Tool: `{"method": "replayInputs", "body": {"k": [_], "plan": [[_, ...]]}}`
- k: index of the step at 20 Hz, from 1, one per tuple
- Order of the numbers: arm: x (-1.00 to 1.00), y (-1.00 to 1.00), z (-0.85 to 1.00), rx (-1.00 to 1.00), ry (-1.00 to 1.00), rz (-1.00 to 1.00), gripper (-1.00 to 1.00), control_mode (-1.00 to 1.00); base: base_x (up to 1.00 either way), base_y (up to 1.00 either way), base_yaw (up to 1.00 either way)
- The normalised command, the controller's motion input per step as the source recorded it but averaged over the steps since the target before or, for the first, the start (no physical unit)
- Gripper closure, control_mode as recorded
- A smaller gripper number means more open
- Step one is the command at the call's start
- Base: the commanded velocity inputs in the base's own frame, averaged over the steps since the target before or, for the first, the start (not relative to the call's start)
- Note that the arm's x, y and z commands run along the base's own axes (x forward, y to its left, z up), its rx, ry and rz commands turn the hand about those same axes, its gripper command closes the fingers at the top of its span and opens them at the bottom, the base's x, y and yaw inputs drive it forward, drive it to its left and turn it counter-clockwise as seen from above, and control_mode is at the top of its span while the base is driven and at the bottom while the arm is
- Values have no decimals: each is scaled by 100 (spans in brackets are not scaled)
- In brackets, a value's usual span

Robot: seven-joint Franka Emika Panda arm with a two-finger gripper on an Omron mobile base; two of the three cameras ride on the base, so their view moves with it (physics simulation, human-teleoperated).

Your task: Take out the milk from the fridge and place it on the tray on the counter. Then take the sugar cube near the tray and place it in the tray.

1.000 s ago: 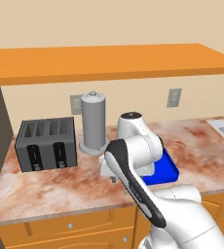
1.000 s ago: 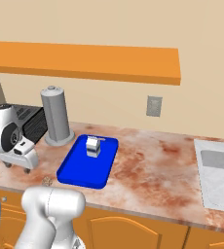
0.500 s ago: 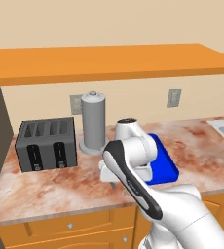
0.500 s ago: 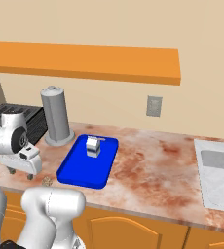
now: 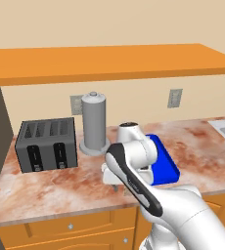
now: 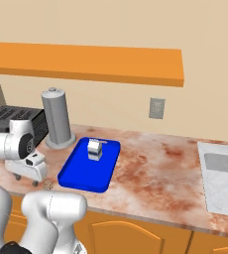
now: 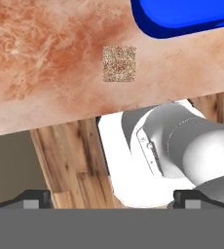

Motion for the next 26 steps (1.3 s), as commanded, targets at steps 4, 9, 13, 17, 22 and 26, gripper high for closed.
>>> {"method": "replayInputs", "body": {"k": [4, 9, 13, 17, 22, 26], "plan": [[3, 0, -9, 0, -3, -16, -100, -100, 0, 0, 0], [22, -9, -2, 0, -2, -12, -100, -100, 0, 0, 0], [22, -15, -10, -1, -5, -1, -100, -100, 0, 0, 0], [20, -13, -11, -6, -7, 0, -100, -100, 0, 0, 0], [23, -2, -13, -7, -2, 0, -100, -100, 0, 0, 0], [30, 0, -15, -2, 0, 0, -100, -100, 0, 0, 0]]}}
